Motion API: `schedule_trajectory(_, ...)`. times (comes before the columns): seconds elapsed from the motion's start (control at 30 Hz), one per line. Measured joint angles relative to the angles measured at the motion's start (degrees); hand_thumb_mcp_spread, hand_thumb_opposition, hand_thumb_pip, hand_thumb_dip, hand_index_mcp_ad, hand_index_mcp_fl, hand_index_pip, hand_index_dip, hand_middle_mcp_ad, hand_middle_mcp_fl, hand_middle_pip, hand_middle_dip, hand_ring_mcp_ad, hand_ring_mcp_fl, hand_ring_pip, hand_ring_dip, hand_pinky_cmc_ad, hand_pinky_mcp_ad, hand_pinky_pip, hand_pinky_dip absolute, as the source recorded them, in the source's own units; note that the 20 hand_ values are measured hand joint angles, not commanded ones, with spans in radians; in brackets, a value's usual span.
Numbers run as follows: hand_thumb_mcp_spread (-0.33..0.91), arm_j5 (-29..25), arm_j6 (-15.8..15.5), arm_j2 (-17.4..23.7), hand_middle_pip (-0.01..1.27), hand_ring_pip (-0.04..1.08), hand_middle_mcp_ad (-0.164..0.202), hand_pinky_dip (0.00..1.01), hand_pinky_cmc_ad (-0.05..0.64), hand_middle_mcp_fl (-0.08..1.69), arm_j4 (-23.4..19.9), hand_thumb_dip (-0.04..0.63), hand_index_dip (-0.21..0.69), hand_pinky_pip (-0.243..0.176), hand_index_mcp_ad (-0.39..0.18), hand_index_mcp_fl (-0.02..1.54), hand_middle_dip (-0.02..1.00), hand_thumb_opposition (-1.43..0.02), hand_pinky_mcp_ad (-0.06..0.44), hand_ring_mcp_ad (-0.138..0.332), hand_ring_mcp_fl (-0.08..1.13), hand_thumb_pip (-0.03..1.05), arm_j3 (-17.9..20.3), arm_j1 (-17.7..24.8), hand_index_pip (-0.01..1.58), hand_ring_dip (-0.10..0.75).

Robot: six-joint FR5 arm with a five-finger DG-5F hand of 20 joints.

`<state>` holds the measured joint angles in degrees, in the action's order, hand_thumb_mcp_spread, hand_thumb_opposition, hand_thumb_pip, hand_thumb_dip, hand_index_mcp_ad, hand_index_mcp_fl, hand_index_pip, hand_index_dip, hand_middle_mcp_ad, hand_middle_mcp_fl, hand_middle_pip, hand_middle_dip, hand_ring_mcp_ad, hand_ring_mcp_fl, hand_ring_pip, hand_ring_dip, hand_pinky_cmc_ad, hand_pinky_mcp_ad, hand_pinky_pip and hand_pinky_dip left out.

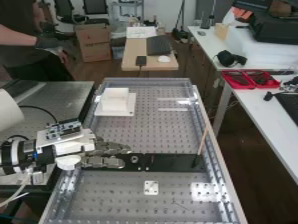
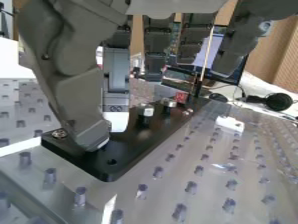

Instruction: Grab the smaller nut and place it in the white container

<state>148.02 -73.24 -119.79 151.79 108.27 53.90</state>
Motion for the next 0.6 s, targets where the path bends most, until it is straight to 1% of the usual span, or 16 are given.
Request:
schedule_trajectory(0.17,0.50,0.1,-0.6,-0.1,0.13,0.10,0.016,0.20,0.328,0.22,0.6,0.204,0.093,0.002,-0.187,0.38,0.19,-0.85,0.234,0.084,0.02,0.58,-0.3,0.0,1.46,0.066)
schedule_trajectory(0.23,0.51,0.1,-0.6,-0.1,0.13,0.10,0.014,0.20,0.328,0.24,0.6,0.204,0.093,0.005,-0.185,0.39,0.19,-0.86,0.234,0.086,0.01,0.58,-0.3,0.0,1.46,0.066)
schedule_trajectory(0.27,0.51,0.2,-0.5,-0.1,0.13,0.10,0.017,0.20,0.328,0.24,0.6,0.202,0.091,0.002,-0.185,0.40,0.19,-0.86,0.230,0.082,0.03,0.58,-0.4,0.0,1.46,0.066)
schedule_trajectory(0.33,0.51,0.3,-0.3,-0.1,0.13,0.11,0.017,0.20,0.328,0.25,0.4,0.202,0.075,0.002,-0.185,0.39,0.19,-0.87,0.234,0.086,0.04,0.58,-0.4,-0.1,1.45,0.072)
schedule_trajectory(0.4,0.50,0.4,-0.1,-0.1,0.13,0.11,0.014,0.20,0.328,0.25,0.3,0.202,0.063,0.002,-0.185,0.42,0.19,-0.87,0.234,0.086,0.03,0.58,-0.4,-0.1,1.44,0.072)
schedule_trajectory(0.5,0.51,0.5,0.5,0.0,0.13,0.10,0.014,0.20,0.332,0.27,0.0,0.202,0.063,0.005,-0.185,0.43,0.19,-0.90,0.234,0.086,0.03,0.58,-0.4,-0.1,1.44,0.073)
schedule_trajectory(0.53,0.50,0.6,0.6,0.2,0.13,0.11,0.017,0.20,0.333,0.27,-0.1,0.204,0.063,0.005,-0.185,0.48,0.19,-0.90,0.232,0.086,0.03,0.56,-0.3,-0.1,1.44,0.075)
schedule_trajectory(0.57,0.51,0.6,0.7,0.4,0.13,0.10,0.014,0.20,0.328,0.27,-0.3,0.202,0.065,0.005,-0.185,0.57,0.19,-0.92,0.229,0.086,0.03,0.50,-0.3,0.0,1.44,0.075)
schedule_trajectory(0.6,0.51,0.6,0.8,0.5,0.13,0.11,0.014,0.20,0.333,0.27,-0.4,0.202,0.079,0.005,-0.188,0.60,0.19,-0.93,0.232,0.086,0.03,0.50,-0.2,0.0,1.47,0.075)
